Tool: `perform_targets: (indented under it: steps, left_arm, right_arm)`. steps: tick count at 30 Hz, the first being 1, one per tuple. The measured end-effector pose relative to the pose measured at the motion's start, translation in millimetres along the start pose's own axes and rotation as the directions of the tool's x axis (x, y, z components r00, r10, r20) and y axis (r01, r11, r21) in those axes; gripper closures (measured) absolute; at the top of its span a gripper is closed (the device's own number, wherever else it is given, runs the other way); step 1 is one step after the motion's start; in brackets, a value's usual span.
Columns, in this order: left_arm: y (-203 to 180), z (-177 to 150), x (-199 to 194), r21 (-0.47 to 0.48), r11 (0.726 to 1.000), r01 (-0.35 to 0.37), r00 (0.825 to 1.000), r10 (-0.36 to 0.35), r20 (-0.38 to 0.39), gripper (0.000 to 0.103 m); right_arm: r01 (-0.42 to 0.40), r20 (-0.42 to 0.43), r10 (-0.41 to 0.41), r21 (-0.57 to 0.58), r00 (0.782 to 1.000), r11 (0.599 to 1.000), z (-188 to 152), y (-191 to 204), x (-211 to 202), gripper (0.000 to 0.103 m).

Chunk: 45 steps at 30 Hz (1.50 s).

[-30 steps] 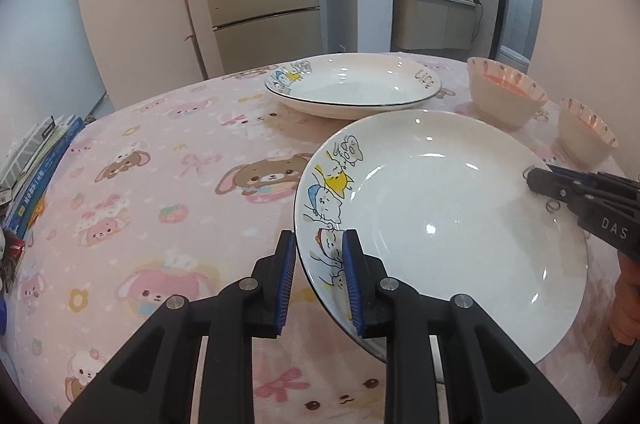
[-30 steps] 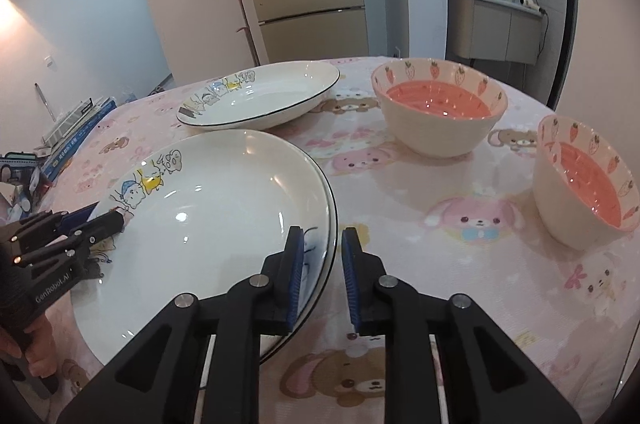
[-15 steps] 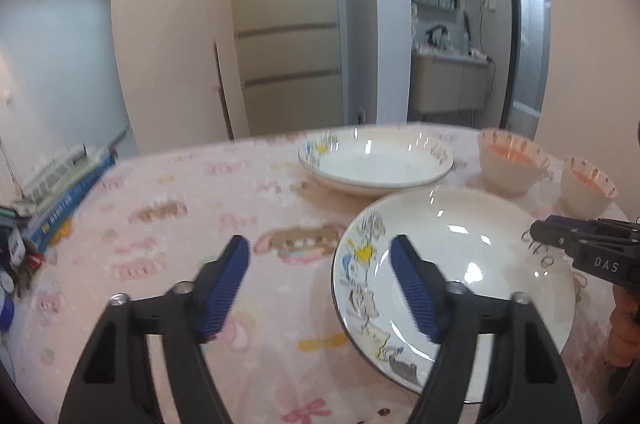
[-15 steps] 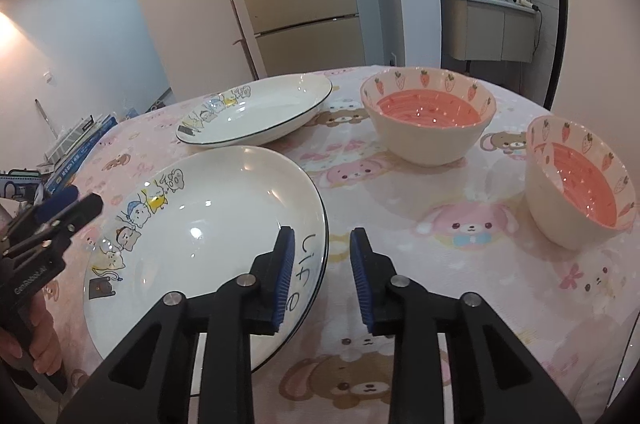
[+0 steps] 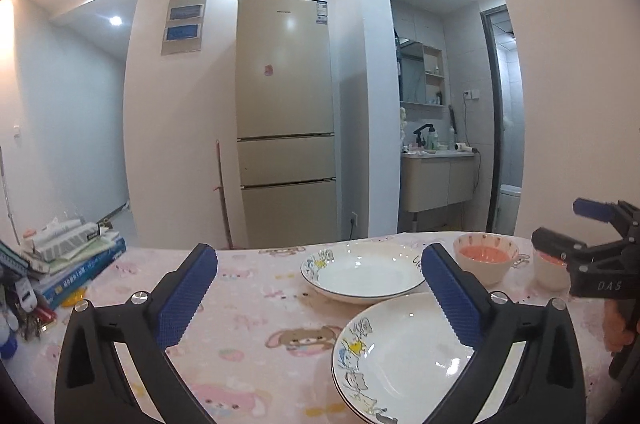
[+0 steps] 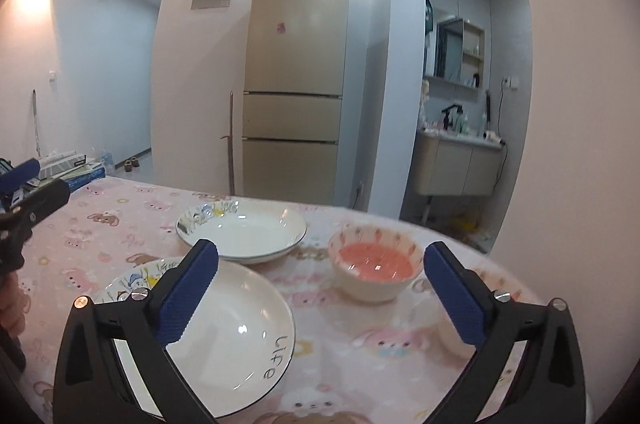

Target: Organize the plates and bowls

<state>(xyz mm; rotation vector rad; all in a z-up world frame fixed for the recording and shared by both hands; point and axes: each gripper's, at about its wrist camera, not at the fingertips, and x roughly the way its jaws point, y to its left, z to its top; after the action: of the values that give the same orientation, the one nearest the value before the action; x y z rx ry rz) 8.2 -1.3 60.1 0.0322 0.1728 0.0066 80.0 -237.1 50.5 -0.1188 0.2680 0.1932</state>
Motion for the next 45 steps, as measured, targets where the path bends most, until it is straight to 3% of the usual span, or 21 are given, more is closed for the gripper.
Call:
perform_targets:
  steps: [5,9,11,16,20,24,26,28,29,32,35,38,40,44,45]
  left_arm:
    - [12.0,27.2,6.3,-0.009,1.0,-0.007,1.0,0.007,-0.023,0.0]
    - [21.0,52.0,11.3,-0.04,0.998,-0.058,0.998,0.058,0.008,0.0]
    - [28.8,66.8,19.1,-0.08,0.995,-0.06,0.998,0.062,0.026,0.0]
    - [38.7,91.0,47.9,-0.103,0.993,-0.062,0.997,0.067,0.045,0.0]
    - [36.7,103.0,77.8,-0.078,0.995,-0.067,0.997,0.07,0.033,0.0]
    - [32.9,98.0,103.9,-0.093,0.994,-0.059,0.998,0.06,0.006,0.0]
    - [33.9,91.4,121.5,-0.097,0.994,-0.052,0.998,0.049,-0.035,0.005]
    - [36.6,81.9,139.3,-0.107,0.993,-0.048,0.996,0.039,-0.085,0.013]
    - [39.0,73.5,152.7,-0.116,0.993,-0.035,0.991,0.019,-0.133,0.013]
    - [51.3,56.0,175.8,-0.166,0.986,-0.034,0.978,-0.002,-0.21,0.014]
    - [63.9,35.8,197.6,-0.226,0.974,-0.026,0.952,-0.045,-0.302,0.024]
    - [71.4,17.2,218.3,-0.263,0.964,-0.039,0.917,-0.07,-0.392,0.026]
    - [71.4,2.6,232.1,-0.278,0.96,-0.036,0.885,-0.098,-0.455,0.028]
    - [70.9,-20.8,248.8,-0.332,0.942,-0.035,0.839,-0.153,-0.523,0.036]
    - [72.5,-25.1,250.3,-0.348,0.936,-0.052,0.834,-0.151,-0.531,0.036]
  right_arm:
    - [0.017,0.026,-0.02,0.102,0.999,0.995,30.1,-11.8,2.6,0.0]
    - [0.091,-0.039,-0.088,0.086,0.995,0.992,57.2,-11.9,32.2,0.001]
    - [0.001,-0.002,-0.001,0.069,1.0,0.998,68.6,-11.1,42.0,0.003]
    - [-0.116,-0.06,0.129,0.182,0.99,0.976,98.3,-14.2,76.4,0.003]
    - [-0.102,-0.062,0.113,0.155,0.992,0.983,117.9,-1.5,98.5,0.022]
    - [-0.132,-0.057,0.143,0.164,0.988,0.978,120.6,7.2,120.9,0.026]
    - [-0.146,-0.079,0.161,0.171,0.984,0.974,115.7,12.0,132.3,0.027]
    - [-0.17,-0.13,0.191,0.154,0.973,0.973,108.7,17.9,146.5,0.036]
    - [-0.177,-0.154,0.2,0.149,0.968,0.973,104.5,19.5,152.6,0.041]
    - [-0.184,-0.221,0.222,0.178,0.95,0.967,89.1,18.6,172.0,0.042]
    - [-0.177,-0.311,0.232,0.197,0.922,0.964,70.7,14.7,192.2,0.043]
    - [-0.148,-0.42,0.236,0.23,0.876,0.962,51.8,8.9,210.9,0.047]
    - [-0.133,-0.479,0.239,0.245,0.844,0.96,41.1,4.4,221.9,0.047]
    - [-0.086,-0.526,0.201,0.235,0.826,0.968,30.6,-1.5,230.3,0.052]
    - [-0.075,-0.536,0.192,0.233,0.822,0.97,28.6,-3.2,232.8,0.052]
